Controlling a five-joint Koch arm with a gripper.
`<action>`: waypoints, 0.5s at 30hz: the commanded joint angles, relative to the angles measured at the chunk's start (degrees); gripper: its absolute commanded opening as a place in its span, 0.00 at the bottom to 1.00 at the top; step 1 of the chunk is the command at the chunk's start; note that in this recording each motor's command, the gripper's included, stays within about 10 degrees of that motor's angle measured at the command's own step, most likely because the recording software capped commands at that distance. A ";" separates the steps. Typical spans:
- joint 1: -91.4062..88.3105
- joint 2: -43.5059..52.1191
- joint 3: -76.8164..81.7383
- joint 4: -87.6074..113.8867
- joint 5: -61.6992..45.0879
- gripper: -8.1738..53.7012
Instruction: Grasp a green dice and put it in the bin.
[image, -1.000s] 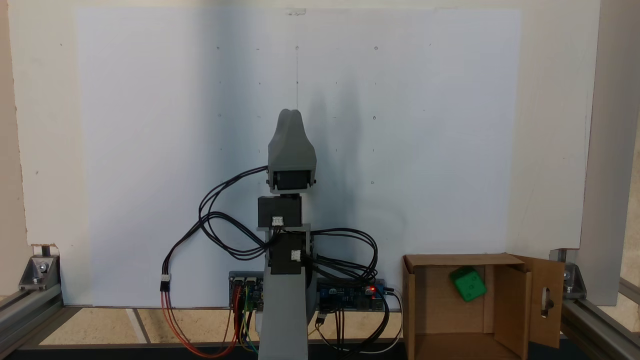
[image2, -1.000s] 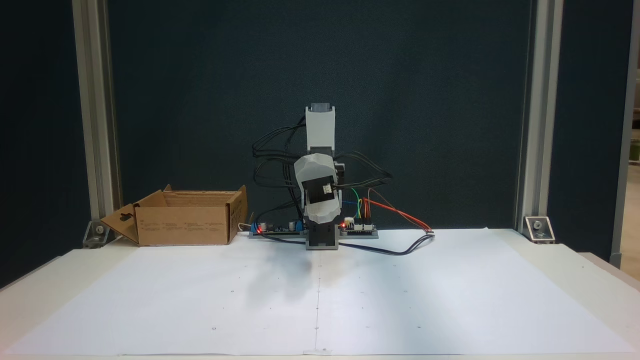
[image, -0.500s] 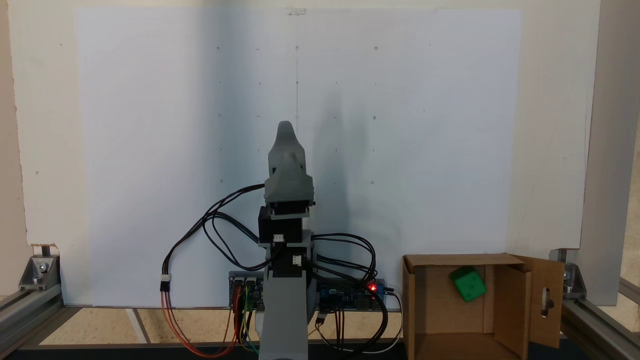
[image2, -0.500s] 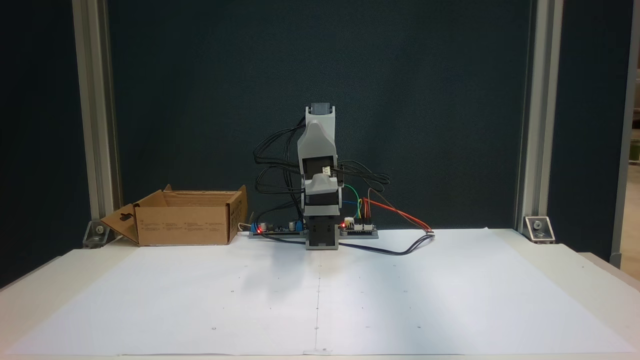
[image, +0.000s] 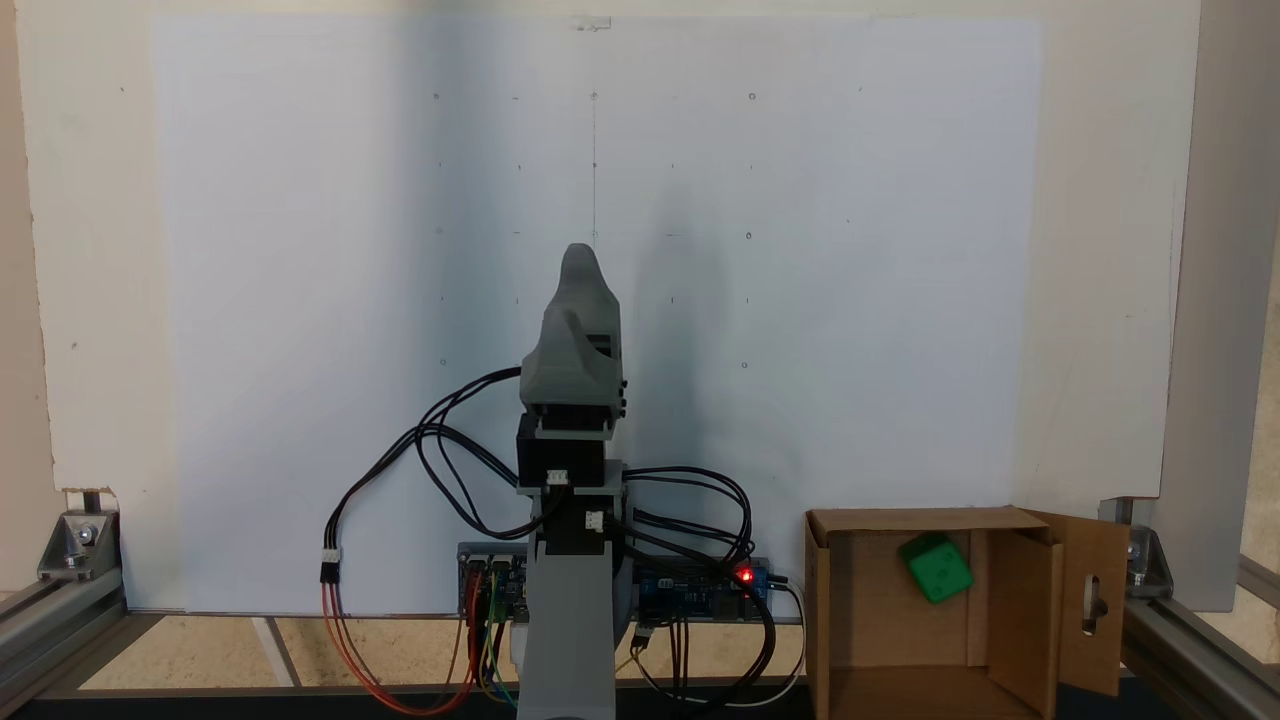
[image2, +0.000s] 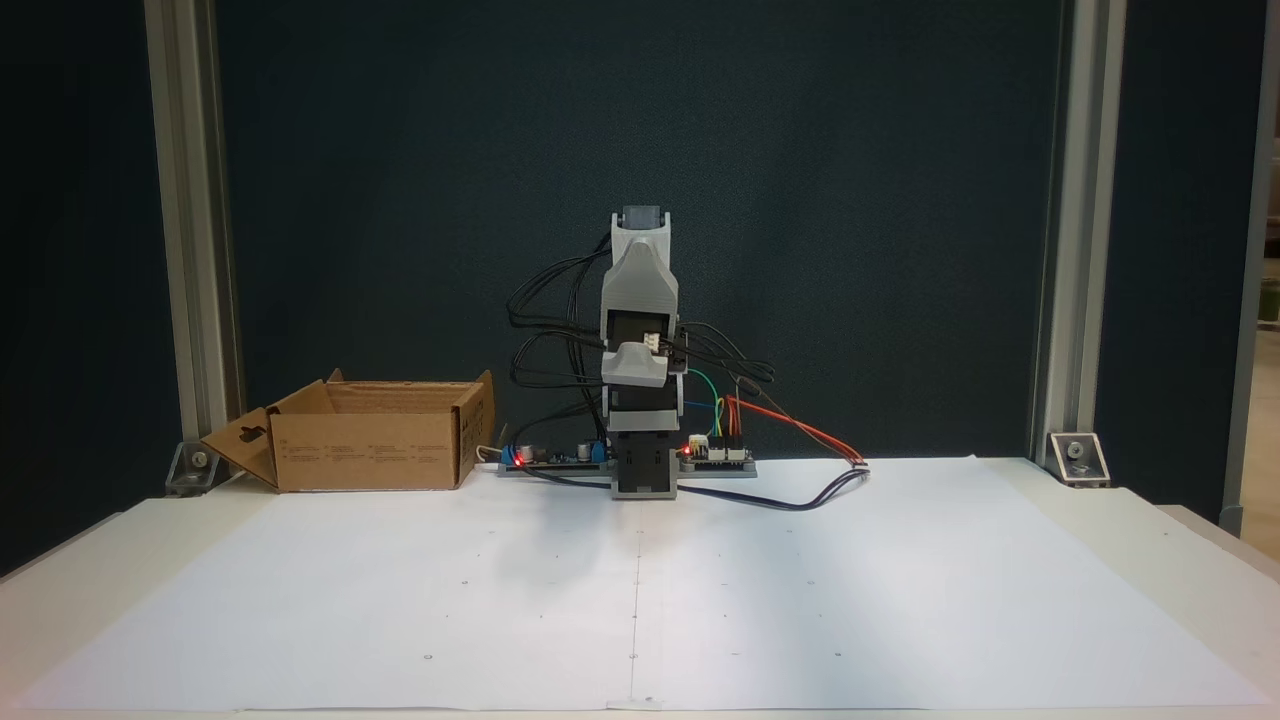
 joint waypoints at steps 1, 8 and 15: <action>0.00 6.33 2.81 -3.78 -3.43 0.81; -0.62 6.15 2.72 -3.43 -3.08 0.87; -0.62 6.15 2.72 -3.43 -2.99 0.87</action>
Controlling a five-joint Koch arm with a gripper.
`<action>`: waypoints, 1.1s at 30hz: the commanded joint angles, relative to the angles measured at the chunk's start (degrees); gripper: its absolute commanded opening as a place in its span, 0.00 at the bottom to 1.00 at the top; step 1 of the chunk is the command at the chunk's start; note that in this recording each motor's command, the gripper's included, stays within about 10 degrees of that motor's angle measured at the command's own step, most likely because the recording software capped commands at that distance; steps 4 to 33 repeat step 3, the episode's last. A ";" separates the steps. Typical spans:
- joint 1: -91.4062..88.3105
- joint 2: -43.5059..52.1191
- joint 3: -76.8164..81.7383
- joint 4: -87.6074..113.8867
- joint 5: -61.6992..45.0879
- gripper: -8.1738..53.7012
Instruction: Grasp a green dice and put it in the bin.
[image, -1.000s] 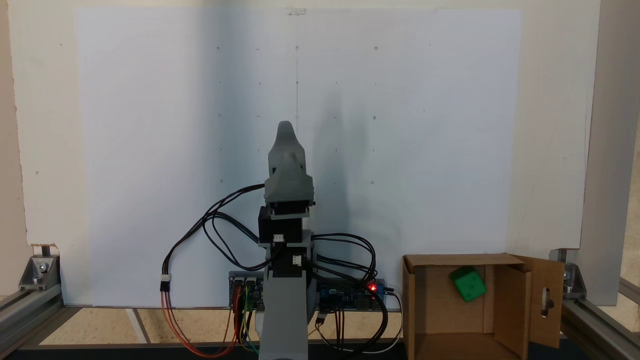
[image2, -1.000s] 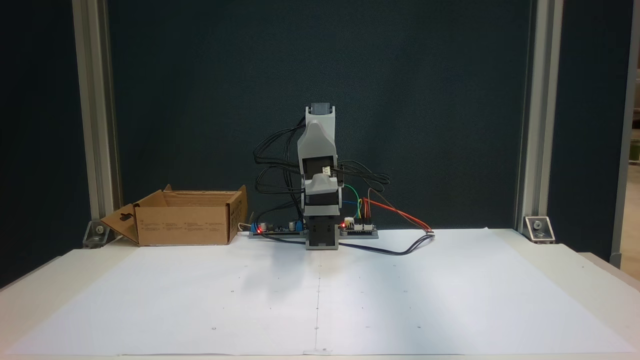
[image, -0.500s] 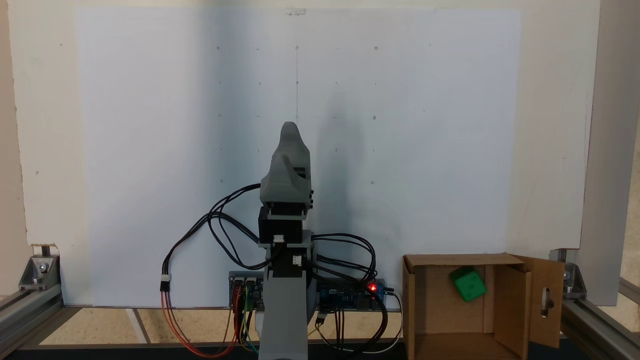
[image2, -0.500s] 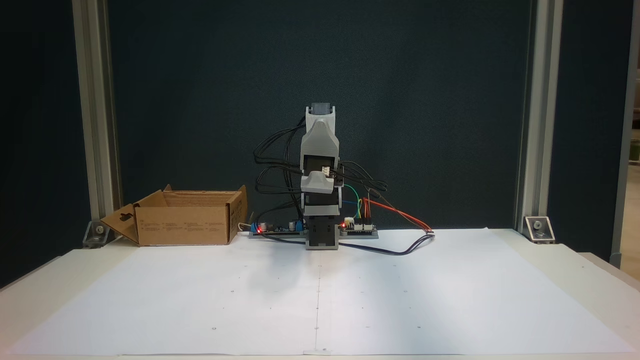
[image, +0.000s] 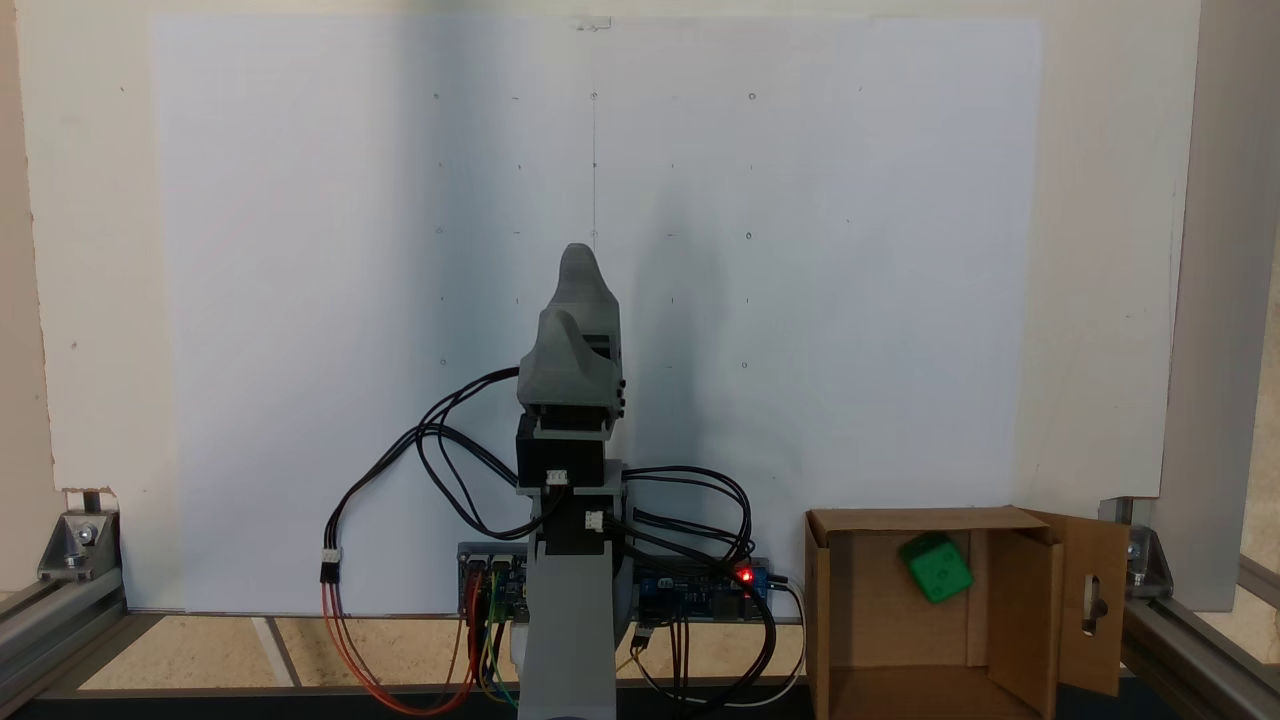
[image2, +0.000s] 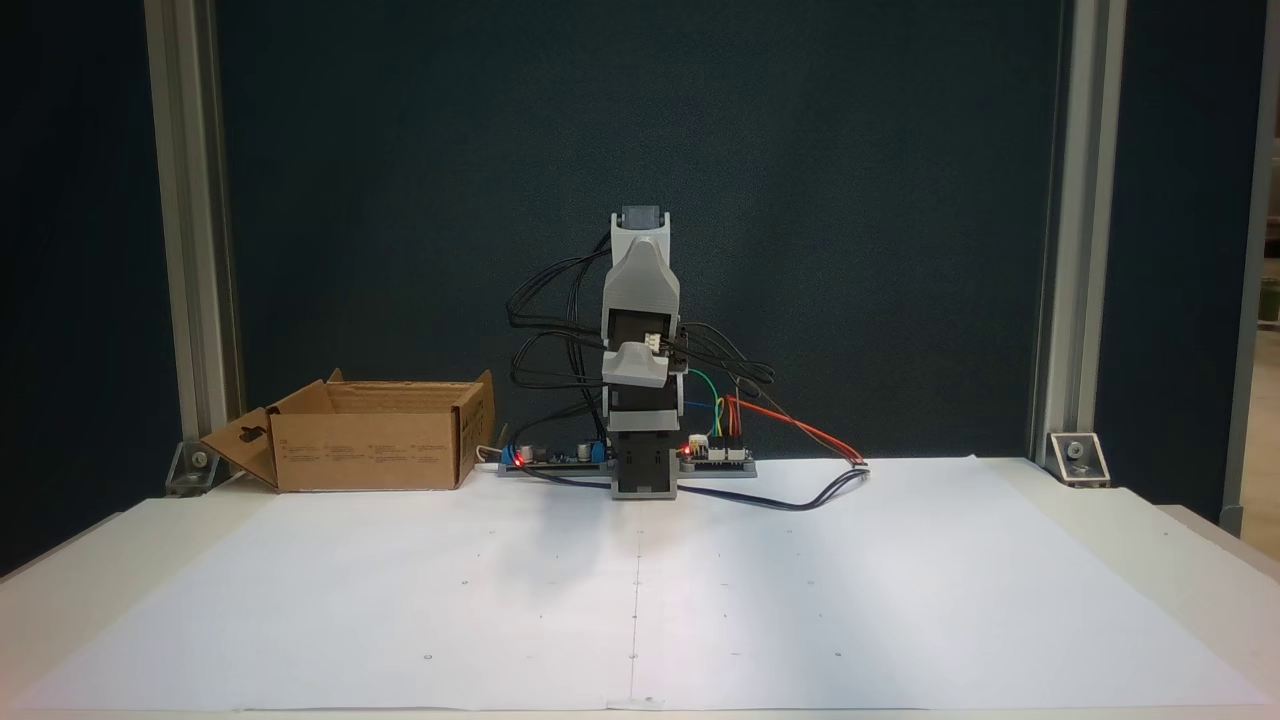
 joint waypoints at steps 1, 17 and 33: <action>-0.26 6.15 2.72 -3.43 -2.55 0.87; -0.26 6.15 2.72 -3.43 -2.55 0.87; -0.26 6.15 2.72 -3.43 -2.55 0.87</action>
